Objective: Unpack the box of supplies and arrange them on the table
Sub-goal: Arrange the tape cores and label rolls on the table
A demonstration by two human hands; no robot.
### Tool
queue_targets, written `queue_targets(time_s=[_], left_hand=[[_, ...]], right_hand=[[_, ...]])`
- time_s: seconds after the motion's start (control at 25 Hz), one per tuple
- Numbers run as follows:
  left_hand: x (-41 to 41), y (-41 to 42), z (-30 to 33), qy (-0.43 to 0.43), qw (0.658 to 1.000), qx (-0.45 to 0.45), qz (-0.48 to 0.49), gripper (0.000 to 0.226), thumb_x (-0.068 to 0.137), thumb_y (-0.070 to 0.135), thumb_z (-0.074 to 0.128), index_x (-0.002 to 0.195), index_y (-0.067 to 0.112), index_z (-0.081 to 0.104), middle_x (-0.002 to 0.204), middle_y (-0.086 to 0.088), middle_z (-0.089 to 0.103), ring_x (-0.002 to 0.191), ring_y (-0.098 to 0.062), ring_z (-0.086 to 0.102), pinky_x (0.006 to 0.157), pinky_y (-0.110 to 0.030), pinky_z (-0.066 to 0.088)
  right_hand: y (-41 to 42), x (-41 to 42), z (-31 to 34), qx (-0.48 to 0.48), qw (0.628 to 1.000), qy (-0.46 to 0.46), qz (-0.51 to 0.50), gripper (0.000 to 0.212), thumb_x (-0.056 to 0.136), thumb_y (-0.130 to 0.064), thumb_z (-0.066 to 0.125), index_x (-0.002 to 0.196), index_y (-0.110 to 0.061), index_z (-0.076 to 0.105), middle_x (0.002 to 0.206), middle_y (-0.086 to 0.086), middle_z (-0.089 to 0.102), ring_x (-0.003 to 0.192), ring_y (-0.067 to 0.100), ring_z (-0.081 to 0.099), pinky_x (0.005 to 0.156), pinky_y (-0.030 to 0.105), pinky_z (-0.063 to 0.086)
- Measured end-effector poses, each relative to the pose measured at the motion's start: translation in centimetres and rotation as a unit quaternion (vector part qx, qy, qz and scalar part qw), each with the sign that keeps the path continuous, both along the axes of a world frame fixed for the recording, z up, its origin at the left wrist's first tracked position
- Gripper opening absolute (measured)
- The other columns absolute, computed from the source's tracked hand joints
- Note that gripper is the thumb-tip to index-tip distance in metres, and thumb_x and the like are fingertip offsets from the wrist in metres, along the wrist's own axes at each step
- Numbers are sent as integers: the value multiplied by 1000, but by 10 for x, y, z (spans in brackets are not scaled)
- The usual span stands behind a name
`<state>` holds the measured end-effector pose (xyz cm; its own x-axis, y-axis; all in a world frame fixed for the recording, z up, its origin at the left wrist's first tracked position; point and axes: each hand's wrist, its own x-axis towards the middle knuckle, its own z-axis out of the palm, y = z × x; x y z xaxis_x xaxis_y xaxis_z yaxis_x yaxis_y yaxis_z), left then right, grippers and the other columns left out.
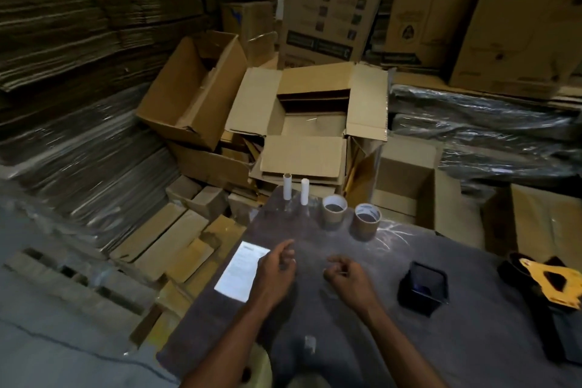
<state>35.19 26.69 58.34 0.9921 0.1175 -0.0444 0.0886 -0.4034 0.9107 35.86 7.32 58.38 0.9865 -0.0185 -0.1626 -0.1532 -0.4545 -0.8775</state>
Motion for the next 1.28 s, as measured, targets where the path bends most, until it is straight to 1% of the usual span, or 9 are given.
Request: queue_targets(time_s=[0.2,0.28,0.36,0.56,0.68,0.84,0.92,1.12,1.28], left_hand=[[116,41,-34,64,996,-61,-14,53,94,16,58,137,42,39,122,4,60,108,-14,61,93,-46,55],[165,53,-47,80,994,-70,0,60,94,16,59,142,41,32,126,-1,58,107,-15,61,92,-45,55],[209,61,-55,88,995,-51,16,66,93,20,60,148,32,28,135,-4,54,115,-20,58,98,-46,51],[297,73,-62,94,995,2,-23,76,87,27,67,151,29,25,156,-1,30,142,-24,33,114,-44,35],[329,77,-74,89,994,41,-56,70,82,31,71,145,30,39,151,2,38,136,-22,41,110,-45,40],[340,74,-97,67,993,18,-96,46,81,23,75,124,28,59,126,1,61,115,-19,60,98,-43,51],[338,71,-102,31,995,17,-95,37,83,18,73,117,27,62,120,1,65,110,-18,62,95,-42,53],[333,61,-94,-9,991,65,-113,33,88,15,67,120,16,61,117,1,61,108,-15,56,90,-25,45],[324,60,-93,18,988,61,-144,38,91,17,64,128,22,57,124,2,62,113,-16,59,91,-26,46]], right_hand=[[42,84,-1,-10,998,49,-49,17,86,-8,67,102,-8,63,88,13,70,83,23,67,77,34,57],[64,125,-1,-19,997,49,-63,17,88,-10,67,102,-15,59,89,-3,67,84,10,64,69,14,52],[84,167,0,-36,996,23,-78,26,89,-17,68,110,-23,55,97,-11,63,87,0,60,70,8,46],[109,251,-20,-101,989,30,-105,70,86,-27,69,145,-16,33,135,7,51,126,23,49,100,35,42],[111,282,-31,-143,985,48,-86,75,88,-30,67,150,-19,26,149,9,38,136,28,41,109,40,37],[112,300,-45,-156,982,30,-99,36,91,-31,64,124,-21,55,122,4,62,108,20,59,91,33,50],[110,302,-53,-136,984,21,-110,24,91,-32,61,114,-25,59,105,0,69,98,18,66,85,37,56],[115,297,-69,-133,984,0,-116,17,93,-32,55,110,-29,55,93,-3,70,88,14,67,82,43,58],[114,296,-74,-121,986,-9,-114,17,90,-25,60,108,-27,60,98,-3,72,92,14,68,84,44,57]])
